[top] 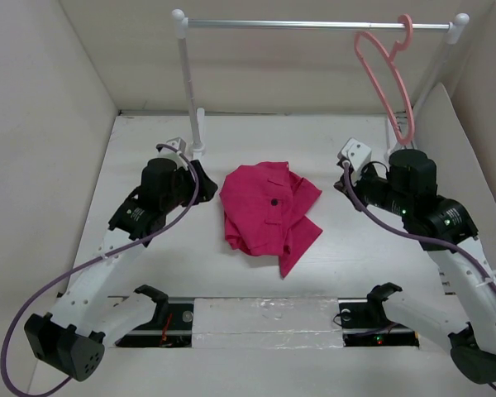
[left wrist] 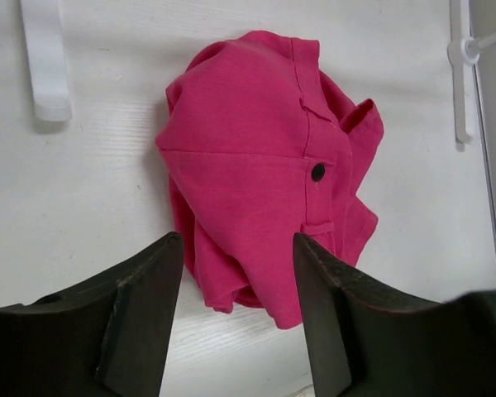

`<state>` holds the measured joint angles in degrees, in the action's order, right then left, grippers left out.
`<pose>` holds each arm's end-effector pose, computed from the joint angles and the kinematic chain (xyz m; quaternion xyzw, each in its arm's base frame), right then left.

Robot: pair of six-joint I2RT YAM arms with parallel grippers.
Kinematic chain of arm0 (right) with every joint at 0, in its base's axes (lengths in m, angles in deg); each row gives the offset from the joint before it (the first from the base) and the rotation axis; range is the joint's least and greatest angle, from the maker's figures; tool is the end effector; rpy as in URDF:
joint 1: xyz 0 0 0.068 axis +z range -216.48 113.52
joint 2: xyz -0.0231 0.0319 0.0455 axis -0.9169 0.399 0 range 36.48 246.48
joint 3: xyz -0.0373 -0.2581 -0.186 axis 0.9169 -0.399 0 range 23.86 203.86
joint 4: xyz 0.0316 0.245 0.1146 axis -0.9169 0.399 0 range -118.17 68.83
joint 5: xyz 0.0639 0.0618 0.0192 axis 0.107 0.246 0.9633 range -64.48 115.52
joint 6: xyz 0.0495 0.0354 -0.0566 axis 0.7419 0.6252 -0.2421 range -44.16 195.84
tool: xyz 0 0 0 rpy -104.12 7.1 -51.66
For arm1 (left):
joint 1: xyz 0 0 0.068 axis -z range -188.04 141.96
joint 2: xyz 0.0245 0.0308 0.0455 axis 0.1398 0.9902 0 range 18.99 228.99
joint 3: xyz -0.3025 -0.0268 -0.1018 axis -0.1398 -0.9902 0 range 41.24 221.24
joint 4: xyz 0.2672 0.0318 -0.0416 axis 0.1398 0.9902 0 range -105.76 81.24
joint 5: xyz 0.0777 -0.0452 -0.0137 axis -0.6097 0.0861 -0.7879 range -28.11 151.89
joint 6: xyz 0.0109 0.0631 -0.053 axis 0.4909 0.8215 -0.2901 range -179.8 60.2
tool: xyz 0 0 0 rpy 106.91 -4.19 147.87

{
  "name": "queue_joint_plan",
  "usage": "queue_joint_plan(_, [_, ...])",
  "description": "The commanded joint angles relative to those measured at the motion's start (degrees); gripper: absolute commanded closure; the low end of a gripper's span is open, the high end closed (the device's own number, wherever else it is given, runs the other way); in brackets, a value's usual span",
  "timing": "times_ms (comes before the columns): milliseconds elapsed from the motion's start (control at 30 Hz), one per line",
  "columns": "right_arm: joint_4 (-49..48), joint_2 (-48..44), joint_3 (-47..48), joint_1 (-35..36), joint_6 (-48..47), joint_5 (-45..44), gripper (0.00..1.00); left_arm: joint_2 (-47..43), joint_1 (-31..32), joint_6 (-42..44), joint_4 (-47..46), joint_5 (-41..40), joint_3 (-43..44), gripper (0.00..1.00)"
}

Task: Place the trousers on the hanger
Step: Fold the trousers

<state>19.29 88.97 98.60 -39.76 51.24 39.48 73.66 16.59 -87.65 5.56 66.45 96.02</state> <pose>0.1484 0.0943 0.4528 -0.4216 0.7273 0.1124 0.5297 0.2084 -0.1018 0.3762 -0.0007 0.8248 -0.2790 0.4918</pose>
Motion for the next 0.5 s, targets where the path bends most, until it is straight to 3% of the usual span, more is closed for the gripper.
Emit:
queue_joint_plan(0, [-3.68, -0.37, -1.26, 0.00, 0.25, 2.04, 1.00, -0.45, -0.19, -2.54, -1.46, -3.93, 1.47, 0.50])
queue_joint_plan(33, [-4.13, -0.20, -2.22, 0.00, 0.34, 3.43, 1.00, -0.62, -0.19, -3.16, -1.28, -6.55, 0.86, 0.53])
queue_joint_plan(67, [-4.39, -0.02, -2.75, 0.00, 0.26, 3.97, 1.00, -0.62, -0.19, -3.78, -0.50, -7.36, -0.19, 0.73])
queue_joint_plan(133, [-4.92, 1.12, -5.11, 0.00, 0.34, 4.94, 1.00, 0.08, -6.03, -5.36, 0.73, -5.01, -1.78, 0.98])
queue_joint_plan(167, [-5.10, 1.65, -6.00, 0.00, 0.26, 5.29, 0.94, 0.17, -9.12, -5.37, 1.09, -1.52, -4.92, 1.00])
queue_joint_plan(200, [-5.80, 2.35, -6.88, 0.52, 0.25, 5.64, 0.86, 0.26, -12.29, -5.28, 0.57, 5.04, -6.95, 1.00])
queue_joint_plan(233, [-6.85, 3.49, -8.11, 1.05, 0.25, 6.95, 0.59, -0.09, -15.36, -4.58, 0.04, 8.50, -9.50, 1.00])
queue_joint_plan(267, [-7.90, 4.02, -10.64, 1.75, 0.25, 7.40, 0.44, -0.18, -19.57, -4.05, -1.62, 11.50, -13.61, 0.98])
queue_joint_plan(333, [-11.85, 6.12, -13.03, 4.47, 1.39, 6.88, 0.22, 0.16, -20.23, -3.70, -2.34, 16.00, -16.10, 0.77])
queue_joint_plan(367, [-13.08, 7.18, -15.22, 5.35, 1.66, 6.61, 0.19, 0.60, -18.49, -4.13, -2.42, 16.44, -17.42, 0.61])
queue_joint_plan(467, [-17.92, 12.52, -17.34, 8.34, 2.80, 5.12, 0.16, 2.10, -12.69, -6.93, -3.47, 13.64, -17.60, 0.45])
